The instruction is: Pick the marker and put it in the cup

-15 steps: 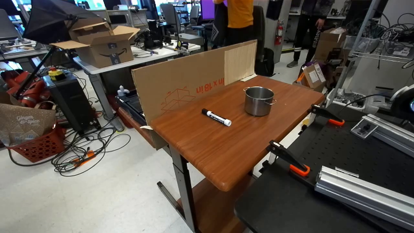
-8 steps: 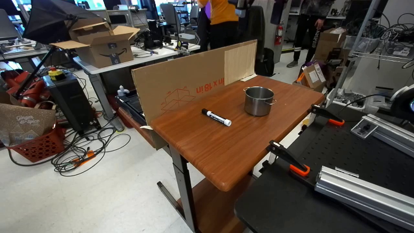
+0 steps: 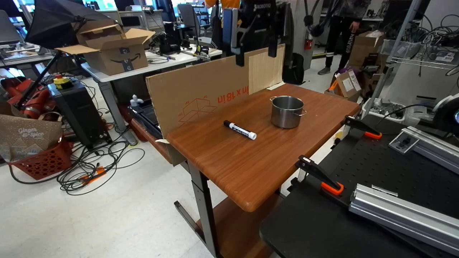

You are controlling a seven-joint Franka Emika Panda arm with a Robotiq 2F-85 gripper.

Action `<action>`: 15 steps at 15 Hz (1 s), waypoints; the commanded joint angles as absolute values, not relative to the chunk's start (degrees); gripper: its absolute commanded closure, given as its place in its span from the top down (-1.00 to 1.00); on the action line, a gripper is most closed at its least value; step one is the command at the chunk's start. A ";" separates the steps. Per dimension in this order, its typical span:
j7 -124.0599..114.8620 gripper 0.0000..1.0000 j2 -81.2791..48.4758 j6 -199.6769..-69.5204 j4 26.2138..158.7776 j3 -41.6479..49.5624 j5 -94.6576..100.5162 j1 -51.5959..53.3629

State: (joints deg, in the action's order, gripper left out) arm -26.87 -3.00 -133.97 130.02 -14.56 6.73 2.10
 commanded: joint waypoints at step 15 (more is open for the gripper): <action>-27.76 1.00 -28.93 -137.23 112.76 -1.99 8.12 13.11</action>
State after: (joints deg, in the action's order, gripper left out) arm -26.87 -25.76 -136.60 116.00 -3.88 7.51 11.06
